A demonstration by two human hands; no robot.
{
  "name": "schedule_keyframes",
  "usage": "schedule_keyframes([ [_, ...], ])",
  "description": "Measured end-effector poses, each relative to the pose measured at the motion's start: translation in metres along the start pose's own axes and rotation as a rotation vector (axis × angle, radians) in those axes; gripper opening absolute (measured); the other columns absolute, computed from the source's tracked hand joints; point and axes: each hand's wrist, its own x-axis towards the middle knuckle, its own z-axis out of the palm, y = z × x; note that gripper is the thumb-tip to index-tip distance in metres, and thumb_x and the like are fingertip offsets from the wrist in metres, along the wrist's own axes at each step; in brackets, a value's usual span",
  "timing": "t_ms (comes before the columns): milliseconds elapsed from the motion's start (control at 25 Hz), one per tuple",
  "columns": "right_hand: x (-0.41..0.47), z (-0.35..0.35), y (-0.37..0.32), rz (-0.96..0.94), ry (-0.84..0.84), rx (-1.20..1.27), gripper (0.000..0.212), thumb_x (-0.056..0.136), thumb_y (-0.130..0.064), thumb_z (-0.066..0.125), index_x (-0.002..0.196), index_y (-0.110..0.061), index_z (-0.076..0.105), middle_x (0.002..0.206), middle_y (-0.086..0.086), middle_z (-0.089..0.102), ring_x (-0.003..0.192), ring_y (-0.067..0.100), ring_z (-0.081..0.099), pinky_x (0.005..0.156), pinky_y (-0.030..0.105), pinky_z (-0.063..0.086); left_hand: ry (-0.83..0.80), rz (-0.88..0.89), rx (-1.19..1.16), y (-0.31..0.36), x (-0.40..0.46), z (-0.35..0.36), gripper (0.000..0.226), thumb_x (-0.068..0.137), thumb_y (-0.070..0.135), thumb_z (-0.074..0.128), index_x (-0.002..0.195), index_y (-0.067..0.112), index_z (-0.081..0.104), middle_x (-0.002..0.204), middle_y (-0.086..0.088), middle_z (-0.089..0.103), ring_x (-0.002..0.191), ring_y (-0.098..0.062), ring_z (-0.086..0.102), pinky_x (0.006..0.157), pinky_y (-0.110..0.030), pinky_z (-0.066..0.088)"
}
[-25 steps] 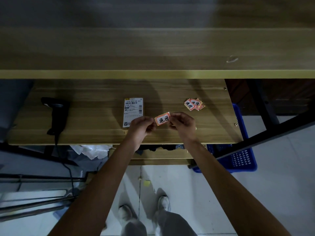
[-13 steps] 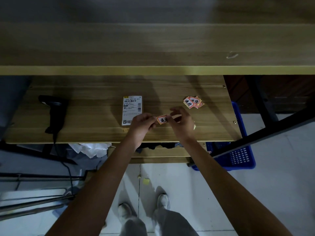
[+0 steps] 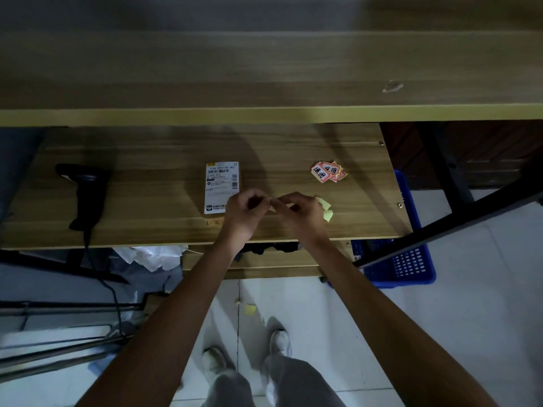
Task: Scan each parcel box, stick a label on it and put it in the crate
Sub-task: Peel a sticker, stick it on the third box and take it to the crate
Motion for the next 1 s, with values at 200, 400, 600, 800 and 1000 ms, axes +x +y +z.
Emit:
schedule_keyframes([
  [200, 0.004, -0.006, -0.001, 0.092, -0.049, 0.141, 0.021, 0.082, -0.022, 0.071, 0.066, -0.036, 0.068, 0.06, -0.018, 0.065, 0.051, -0.001, 0.055, 0.057, 0.024, 0.043, -0.016, 0.067, 0.118, 0.002, 0.002, 0.003, 0.01, 0.086, 0.006, 0.064, 0.078, 0.011, 0.067, 0.066, 0.007, 0.06, 0.059, 0.008, 0.055, 0.056, -0.006, 0.04],
  [400, 0.006, -0.007, 0.002, 0.135, -0.048, 0.228, 0.024, 0.082, -0.013, 0.069, 0.063, -0.027, 0.067, 0.054, -0.016, 0.062, 0.045, -0.002, 0.049, 0.053, 0.022, 0.037, -0.003, 0.023, 0.074, 0.0, 0.003, 0.008, 0.017, 0.085, 0.007, 0.066, 0.073, 0.018, 0.064, 0.066, 0.007, 0.06, 0.058, 0.009, 0.054, 0.055, -0.005, 0.039],
  [600, 0.012, -0.014, 0.012, 0.173, 0.026, 0.216, 0.012, 0.083, -0.013, 0.067, 0.072, -0.016, 0.071, 0.051, -0.016, 0.059, 0.046, -0.002, 0.048, 0.055, 0.023, 0.037, 0.059, -0.086, 0.041, -0.004, 0.006, 0.01, 0.002, 0.086, 0.011, 0.065, 0.084, 0.012, 0.067, 0.072, 0.008, 0.06, 0.064, 0.003, 0.054, 0.055, -0.004, 0.04],
  [800, 0.02, -0.028, 0.024, 0.213, 0.047, 0.204, 0.018, 0.083, -0.016, 0.066, 0.068, -0.025, 0.068, 0.062, -0.01, 0.061, 0.055, 0.004, 0.049, 0.064, 0.03, 0.039, 0.1, -0.172, -0.026, -0.007, 0.008, 0.012, 0.004, 0.085, 0.009, 0.065, 0.085, 0.011, 0.068, 0.072, 0.008, 0.062, 0.059, 0.009, 0.056, 0.053, -0.003, 0.042],
  [1000, 0.025, -0.042, 0.032, 0.255, 0.066, 0.194, 0.016, 0.08, -0.022, 0.067, 0.065, -0.026, 0.071, 0.067, -0.007, 0.068, 0.067, 0.012, 0.06, 0.068, 0.034, 0.046, 0.077, -0.189, -0.06, -0.004, 0.007, 0.015, 0.012, 0.087, 0.008, 0.063, 0.078, 0.017, 0.064, 0.071, 0.007, 0.059, 0.064, 0.0, 0.054, 0.052, -0.003, 0.041],
])
